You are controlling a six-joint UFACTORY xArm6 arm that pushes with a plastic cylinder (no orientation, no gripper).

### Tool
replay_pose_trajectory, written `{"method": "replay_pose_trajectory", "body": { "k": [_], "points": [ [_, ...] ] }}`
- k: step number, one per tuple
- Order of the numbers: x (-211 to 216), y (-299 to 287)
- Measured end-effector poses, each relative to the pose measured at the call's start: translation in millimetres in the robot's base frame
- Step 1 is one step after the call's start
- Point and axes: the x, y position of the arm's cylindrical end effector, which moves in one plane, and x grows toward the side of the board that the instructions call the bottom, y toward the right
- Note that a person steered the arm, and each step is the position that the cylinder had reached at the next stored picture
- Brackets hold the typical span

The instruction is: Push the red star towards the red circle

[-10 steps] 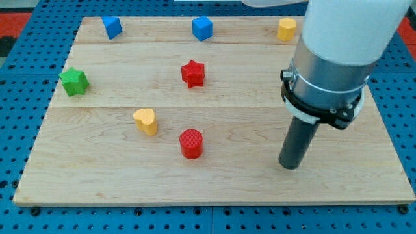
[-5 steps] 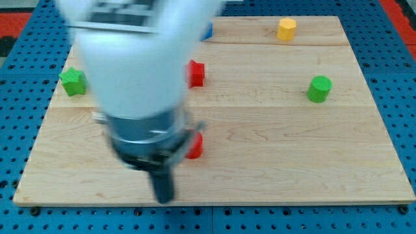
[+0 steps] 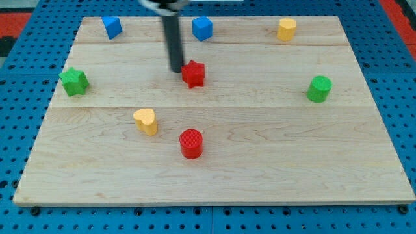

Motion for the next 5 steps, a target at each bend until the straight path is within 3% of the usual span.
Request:
{"method": "replay_pose_trajectory", "body": {
  "k": [1,2,3,4,5],
  "points": [
    [34,59],
    [107,35],
    [81,25],
    [84,-23],
    [106,-3]
  ]
}}
